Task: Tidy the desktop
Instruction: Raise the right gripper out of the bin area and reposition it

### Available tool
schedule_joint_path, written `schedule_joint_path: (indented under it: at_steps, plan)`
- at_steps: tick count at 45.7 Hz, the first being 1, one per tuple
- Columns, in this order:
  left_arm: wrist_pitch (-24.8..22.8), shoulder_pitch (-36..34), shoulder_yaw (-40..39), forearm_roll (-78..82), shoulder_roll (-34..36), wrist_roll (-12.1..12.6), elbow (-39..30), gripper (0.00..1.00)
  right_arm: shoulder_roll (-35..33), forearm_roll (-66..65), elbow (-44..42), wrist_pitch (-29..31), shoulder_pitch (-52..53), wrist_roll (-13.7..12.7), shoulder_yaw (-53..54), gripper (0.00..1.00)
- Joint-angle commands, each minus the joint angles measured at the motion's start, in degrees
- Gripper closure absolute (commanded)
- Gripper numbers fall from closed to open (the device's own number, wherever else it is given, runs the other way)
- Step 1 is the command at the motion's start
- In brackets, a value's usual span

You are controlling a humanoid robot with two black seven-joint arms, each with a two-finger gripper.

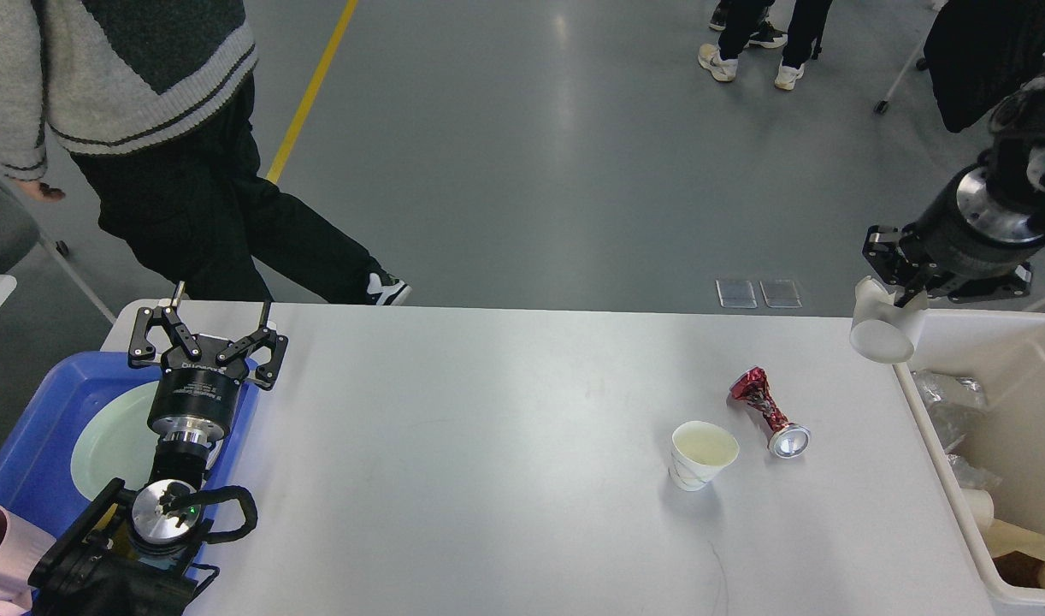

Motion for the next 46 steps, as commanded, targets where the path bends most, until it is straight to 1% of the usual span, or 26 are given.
schedule_joint_path:
  at_steps: [1, 3, 5, 7, 8, 13, 17, 23, 26, 30, 33, 34, 36, 41, 46]
  plan:
    - [0.0, 0.0, 0.0, -0.01, 0.03, 0.0, 0.0, 0.04, 0.49, -1.8, 6.07, 5.37, 8.17, 5.91, -3.24, 1.0]
    - [0.0, 0.0, 0.0, -0.01, 0.03, 0.0, 0.0, 0.04, 0.93, -3.3, 8.97, 5.99, 10.89, 9.16, -4.82, 1.0]
    - [0.0, 0.0, 0.0, -0.01, 0.03, 0.0, 0.0, 0.04, 1.45, -4.88, 12.31, 6.25, 13.88, 11.8, -6.23, 1.0]
    - [0.0, 0.0, 0.0, -0.01, 0.03, 0.0, 0.0, 0.04, 1.72, -6.55, 15.47, 6.25, 16.52, 13.3, -6.84, 1.0]
    - [0.0, 0.0, 0.0, -0.01, 0.03, 0.0, 0.0, 0.04, 1.81, -7.17, 16.79, 6.25, 17.75, 13.57, -6.85, 1.0]
    - [0.0, 0.0, 0.0, -0.01, 0.03, 0.0, 0.0, 0.04, 2.07, -7.79, 20.32, 6.34, 21.1, 13.48, -6.76, 1.0]
    - [0.0, 0.0, 0.0, -0.01, 0.03, 0.0, 0.0, 0.04, 2.16, -7.79, 20.41, 6.25, 21.28, 13.39, -7.11, 1.0]
    - [0.0, 0.0, 0.0, -0.01, 0.03, 0.0, 0.0, 0.04, -0.38, -7.96, 18.92, 4.68, 20.58, 13.22, -10.26, 1.0]
    - [0.0, 0.0, 0.0, -0.01, 0.03, 0.0, 0.0, 0.04, -1.62, -7.96, 18.48, 1.52, 18.92, 13.22, -13.17, 1.0]
    - [0.0, 0.0, 0.0, -0.01, 0.03, 0.0, 0.0, 0.04, -2.93, -7.96, 17.86, -5.07, 13.91, 13.22, -15.89, 1.0]
    - [0.0, 0.0, 0.0, -0.01, 0.03, 0.0, 0.0, 0.04, -5.13, -7.87, 15.59, -9.99, 8.91, 13.22, -16.86, 1.0]
    - [0.0, 0.0, 0.0, -0.01, 0.03, 0.0, 0.0, 0.04, -7.57, -7.87, 12.97, -12.27, 4.45, 13.22, -16.78, 1.0]
    - [0.0, 0.0, 0.0, -0.01, 0.03, 0.0, 0.0, 0.04, -10.05, -7.96, 9.44, -14.21, -0.4, 13.22, -16.34, 1.0]
    - [0.0, 0.0, 0.0, -0.01, 0.03, 0.0, 0.0, 0.04, -14.36, -7.96, -1.98, -15.98, -12.62, 13.22, -14.41, 1.0]
    - [0.0, 0.0, 0.0, -0.01, 0.03, 0.0, 0.0, 0.04, -17.0, -7.88, -14.81, -16.42, -26.76, 13.22, -6.78, 1.0]
